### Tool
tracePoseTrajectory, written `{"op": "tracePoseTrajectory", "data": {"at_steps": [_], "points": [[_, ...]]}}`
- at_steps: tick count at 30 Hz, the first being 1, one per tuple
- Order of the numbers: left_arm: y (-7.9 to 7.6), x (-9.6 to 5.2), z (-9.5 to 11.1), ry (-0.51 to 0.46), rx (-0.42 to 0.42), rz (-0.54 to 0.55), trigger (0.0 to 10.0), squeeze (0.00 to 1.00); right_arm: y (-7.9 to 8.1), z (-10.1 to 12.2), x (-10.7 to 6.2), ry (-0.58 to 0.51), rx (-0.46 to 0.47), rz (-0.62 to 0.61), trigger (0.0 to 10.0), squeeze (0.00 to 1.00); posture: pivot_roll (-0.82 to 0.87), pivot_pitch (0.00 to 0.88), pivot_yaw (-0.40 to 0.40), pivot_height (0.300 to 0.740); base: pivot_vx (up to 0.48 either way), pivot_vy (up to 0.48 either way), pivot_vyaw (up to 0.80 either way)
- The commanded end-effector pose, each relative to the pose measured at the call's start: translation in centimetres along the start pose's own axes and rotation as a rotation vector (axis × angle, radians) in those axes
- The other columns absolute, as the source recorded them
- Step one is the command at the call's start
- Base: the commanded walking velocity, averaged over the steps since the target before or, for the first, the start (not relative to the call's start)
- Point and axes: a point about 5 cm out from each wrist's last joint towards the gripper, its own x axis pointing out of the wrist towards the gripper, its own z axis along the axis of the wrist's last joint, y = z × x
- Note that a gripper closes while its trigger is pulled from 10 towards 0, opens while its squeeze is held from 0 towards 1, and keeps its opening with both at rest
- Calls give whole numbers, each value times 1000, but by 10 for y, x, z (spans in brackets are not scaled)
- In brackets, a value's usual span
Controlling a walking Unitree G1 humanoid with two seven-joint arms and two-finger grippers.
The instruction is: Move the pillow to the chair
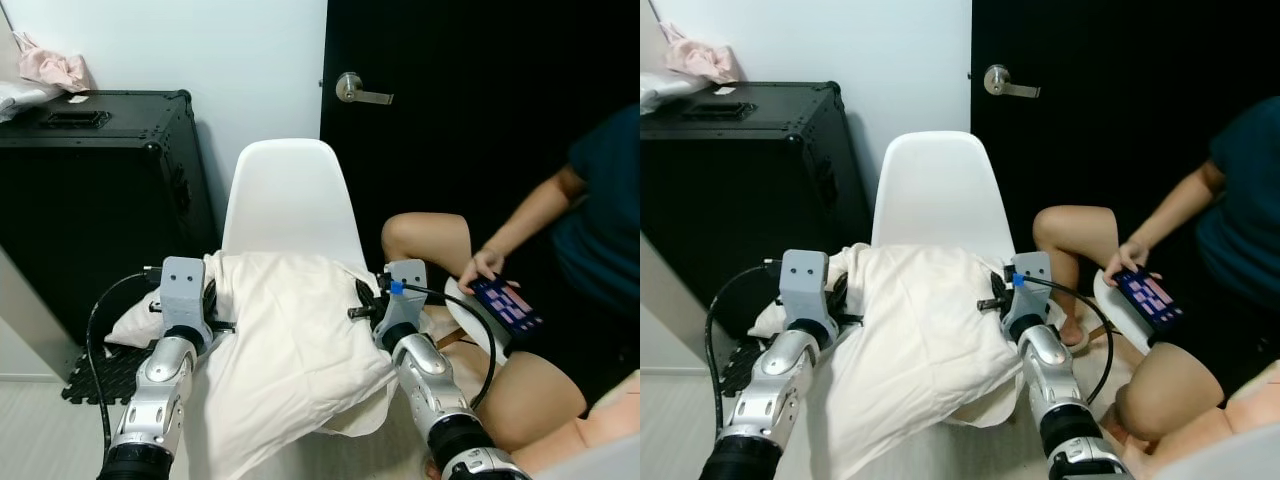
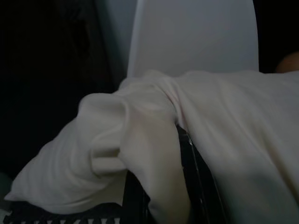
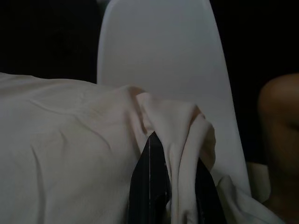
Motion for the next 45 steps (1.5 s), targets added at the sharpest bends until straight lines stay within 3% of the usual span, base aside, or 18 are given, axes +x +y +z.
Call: {"op": "tracePoseTrajectory", "data": {"at_steps": [1,12,20,35,45], "points": [[-10,4,13,-69,7,-43,10000,0,9,5,5,-22,-5,37,10000,0,3,29,0,740,315,0,0],[-10,4,13,-69,4,-47,10000,0,7,5,5,-16,-2,27,10000,0,2,30,0,740,312,0,0],[-10,5,14,-69,4,-50,10000,0,7,4,5,-11,7,26,10000,0,2,28,3,740,315,0,-697],[-13,6,14,-73,-13,-58,10000,0,6,4,3,-21,1,26,10000,0,-2,30,7,740,269,0,0],[-15,5,3,-18,58,-60,10000,0,8,2,3,-7,-11,45,10000,0,-6,32,-1,740,0,0,0]]}}
